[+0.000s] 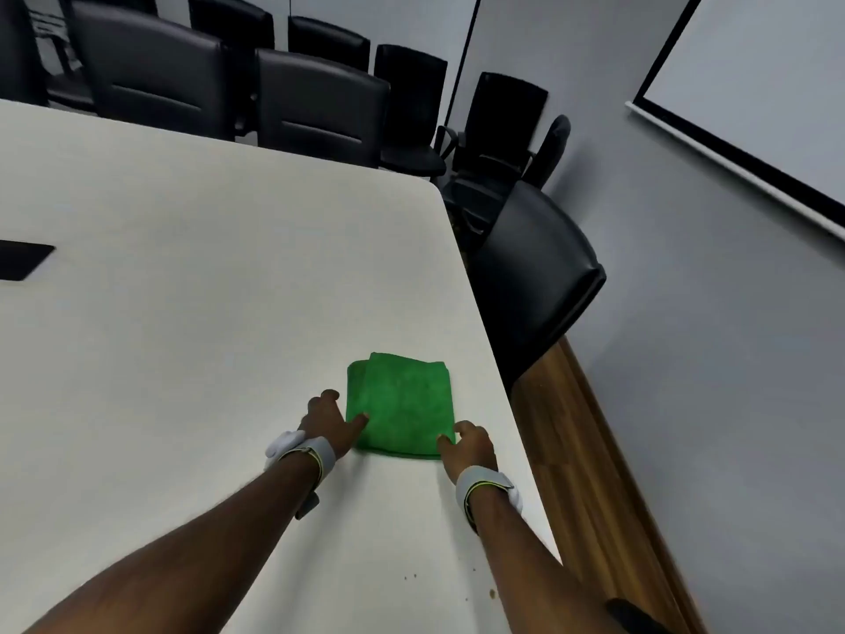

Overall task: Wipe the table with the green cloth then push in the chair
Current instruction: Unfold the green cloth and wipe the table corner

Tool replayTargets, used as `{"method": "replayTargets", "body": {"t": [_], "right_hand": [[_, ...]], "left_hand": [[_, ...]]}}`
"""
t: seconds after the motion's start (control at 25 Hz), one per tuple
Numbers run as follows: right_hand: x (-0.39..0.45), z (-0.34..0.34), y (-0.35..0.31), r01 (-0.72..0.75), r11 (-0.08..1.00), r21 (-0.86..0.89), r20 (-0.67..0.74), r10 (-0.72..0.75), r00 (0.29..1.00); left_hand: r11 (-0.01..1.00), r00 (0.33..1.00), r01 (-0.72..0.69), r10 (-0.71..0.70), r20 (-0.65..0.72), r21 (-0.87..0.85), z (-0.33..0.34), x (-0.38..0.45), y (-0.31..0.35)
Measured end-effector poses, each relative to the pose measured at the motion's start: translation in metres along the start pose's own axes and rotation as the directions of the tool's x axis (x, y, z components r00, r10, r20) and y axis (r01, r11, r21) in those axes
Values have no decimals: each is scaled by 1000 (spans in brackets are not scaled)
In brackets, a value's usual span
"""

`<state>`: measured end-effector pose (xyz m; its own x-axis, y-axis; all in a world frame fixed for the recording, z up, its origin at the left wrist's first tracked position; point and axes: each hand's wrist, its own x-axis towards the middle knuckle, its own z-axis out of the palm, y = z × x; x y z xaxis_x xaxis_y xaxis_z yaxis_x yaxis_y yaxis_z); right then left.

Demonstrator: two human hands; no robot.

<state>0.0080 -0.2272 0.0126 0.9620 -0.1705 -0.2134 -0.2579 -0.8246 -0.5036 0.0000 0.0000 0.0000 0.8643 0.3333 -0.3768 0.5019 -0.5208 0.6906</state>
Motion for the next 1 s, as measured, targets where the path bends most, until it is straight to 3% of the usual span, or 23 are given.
{"method": "replayTargets", "body": {"t": [0.16, 0.28, 0.44, 0.64, 0.76, 1.0], "right_hand": [[25, 25, 1, -2, 980, -201, 51, 12, 999], [36, 39, 10, -28, 973, -229, 10, 31, 999], [36, 31, 17, 89, 967, -239, 47, -80, 996], [1, -49, 27, 155, 987, -33, -22, -156, 987], [-50, -111, 56, 220, 975, -1, -72, -220, 973], [-157, -147, 127, 234, 964, 125, -197, -208, 958]], "left_hand": [[996, 996, 74, -76, 51, 47, 24, 25, 10], [996, 996, 77, -79, 50, 44, 43, 34, 9], [1000, 987, 25, -23, 162, -9, 47, 33, 7], [970, 969, -98, 145, 202, -224, 21, -19, 36], [908, 945, -153, 249, 210, -390, 21, -85, 60], [901, 932, -208, 300, 202, -380, 48, -209, 47]]}}
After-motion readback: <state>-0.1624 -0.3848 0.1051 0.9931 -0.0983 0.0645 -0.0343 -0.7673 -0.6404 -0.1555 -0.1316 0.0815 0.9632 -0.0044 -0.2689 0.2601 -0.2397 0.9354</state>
